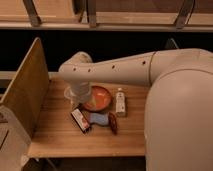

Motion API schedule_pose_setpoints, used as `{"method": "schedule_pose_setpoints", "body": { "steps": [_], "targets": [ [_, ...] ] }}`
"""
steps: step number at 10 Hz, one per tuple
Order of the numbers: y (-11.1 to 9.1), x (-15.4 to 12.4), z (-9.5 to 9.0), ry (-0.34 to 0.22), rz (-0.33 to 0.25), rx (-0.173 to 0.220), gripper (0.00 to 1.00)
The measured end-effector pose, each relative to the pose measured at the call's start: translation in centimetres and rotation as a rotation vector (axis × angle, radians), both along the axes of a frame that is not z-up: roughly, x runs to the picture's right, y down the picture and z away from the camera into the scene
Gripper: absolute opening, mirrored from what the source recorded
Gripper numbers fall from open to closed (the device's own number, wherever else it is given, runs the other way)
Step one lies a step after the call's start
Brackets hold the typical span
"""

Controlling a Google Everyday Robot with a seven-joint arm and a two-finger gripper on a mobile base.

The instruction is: Move the arm in a circular motion

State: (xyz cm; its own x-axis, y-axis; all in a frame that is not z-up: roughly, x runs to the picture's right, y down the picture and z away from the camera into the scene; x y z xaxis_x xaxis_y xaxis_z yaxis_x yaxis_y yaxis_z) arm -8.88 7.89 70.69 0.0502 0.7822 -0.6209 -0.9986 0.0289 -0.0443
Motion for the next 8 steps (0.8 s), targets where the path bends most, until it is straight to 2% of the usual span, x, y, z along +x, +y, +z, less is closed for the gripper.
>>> {"method": "schedule_pose_setpoints", "body": {
  "steps": [4, 5, 6, 8],
  "targets": [
    [-5.4, 7.7, 0.6, 0.112, 0.088, 0.113, 0.65],
    [-6.5, 9.1, 0.7, 0.121, 0.108, 0.142, 0.65],
    [-7.6, 9.9, 0.6, 0.113, 0.103, 0.170, 0.65],
    [-10.0, 9.7, 0.5, 0.045, 0.042, 0.221, 0.65]
  ]
}}
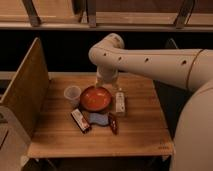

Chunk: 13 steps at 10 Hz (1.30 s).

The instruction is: Move the arm in a circular motion

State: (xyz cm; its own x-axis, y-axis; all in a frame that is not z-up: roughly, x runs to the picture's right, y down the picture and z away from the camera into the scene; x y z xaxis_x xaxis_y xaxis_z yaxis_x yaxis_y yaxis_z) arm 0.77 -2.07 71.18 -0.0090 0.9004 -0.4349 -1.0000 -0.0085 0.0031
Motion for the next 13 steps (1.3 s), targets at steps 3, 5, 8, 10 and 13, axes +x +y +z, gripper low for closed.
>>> {"method": "schedule_pose_setpoints", "body": {
  "steps": [3, 5, 8, 10, 13],
  "targets": [
    [-1.8, -5.0, 1.1, -0.136, -0.198, -0.011, 0.65],
    [0.1, -9.8, 1.7, -0.214, -0.340, -0.073, 0.65],
    [5.0, -13.0, 0.0, -0.227, -0.471, -0.162, 0.65],
    [6.9, -10.6, -1.6, -0.144, -0.431, -0.182, 0.65],
    [7.3, -3.3, -3.9, 0.016, -0.247, -0.176, 0.65]
  ]
}}
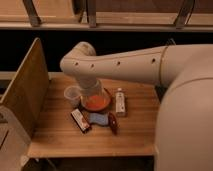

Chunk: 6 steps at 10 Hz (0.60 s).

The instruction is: Move the arm in a circular motion

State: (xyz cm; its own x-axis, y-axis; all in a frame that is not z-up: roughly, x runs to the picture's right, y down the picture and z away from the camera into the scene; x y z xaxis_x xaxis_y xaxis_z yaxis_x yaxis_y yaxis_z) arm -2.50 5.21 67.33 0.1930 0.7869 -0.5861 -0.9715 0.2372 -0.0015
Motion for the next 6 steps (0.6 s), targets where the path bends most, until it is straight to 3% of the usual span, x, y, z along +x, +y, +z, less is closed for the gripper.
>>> {"method": "schedule_pose_setpoints", "body": {
  "steps": [4, 6],
  "targets": [
    [-3.9, 11.3, -1.9, 0.152, 0.282, 0.116, 0.65],
    [-4.2, 11.6, -2.0, 0.154, 0.299, 0.122, 0.65]
  ]
}}
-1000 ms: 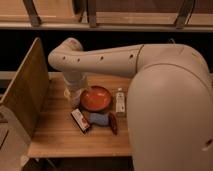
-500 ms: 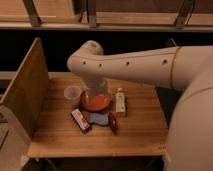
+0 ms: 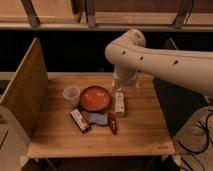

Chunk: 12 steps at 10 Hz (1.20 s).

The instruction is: Move the arm in a circular motion

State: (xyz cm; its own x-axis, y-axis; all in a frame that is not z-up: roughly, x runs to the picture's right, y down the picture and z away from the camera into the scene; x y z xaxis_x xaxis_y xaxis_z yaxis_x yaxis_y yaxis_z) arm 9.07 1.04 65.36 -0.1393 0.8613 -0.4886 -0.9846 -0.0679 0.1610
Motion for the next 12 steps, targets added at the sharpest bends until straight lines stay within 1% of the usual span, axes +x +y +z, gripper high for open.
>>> {"method": "schedule_pose_setpoints", "body": {
  "steps": [2, 3, 4, 5, 6, 7, 8, 9, 10, 11, 12],
  "targets": [
    [0.0, -0.3, 0.0, -0.005, -0.003, 0.001, 0.65],
    [0.3, -0.2, 0.1, 0.000, 0.004, -0.006, 0.65],
    [0.7, -0.2, 0.7, 0.014, 0.029, -0.028, 0.65],
    [0.3, 0.6, 1.1, 0.037, 0.060, -0.030, 0.65],
    [-0.7, 2.5, 1.7, 0.086, 0.090, -0.026, 0.65],
    [-2.5, 5.4, 2.4, 0.147, 0.121, -0.009, 0.65],
    [-4.4, 7.2, 3.1, 0.185, 0.138, 0.012, 0.65],
    [-6.1, 8.5, 3.7, 0.201, 0.136, 0.032, 0.65],
    [-7.8, 8.5, 4.5, 0.185, 0.113, 0.049, 0.65],
    [-9.0, 7.1, 5.5, 0.144, 0.078, 0.059, 0.65],
    [-9.7, 5.1, 6.4, 0.097, 0.043, 0.063, 0.65]
  ]
}}
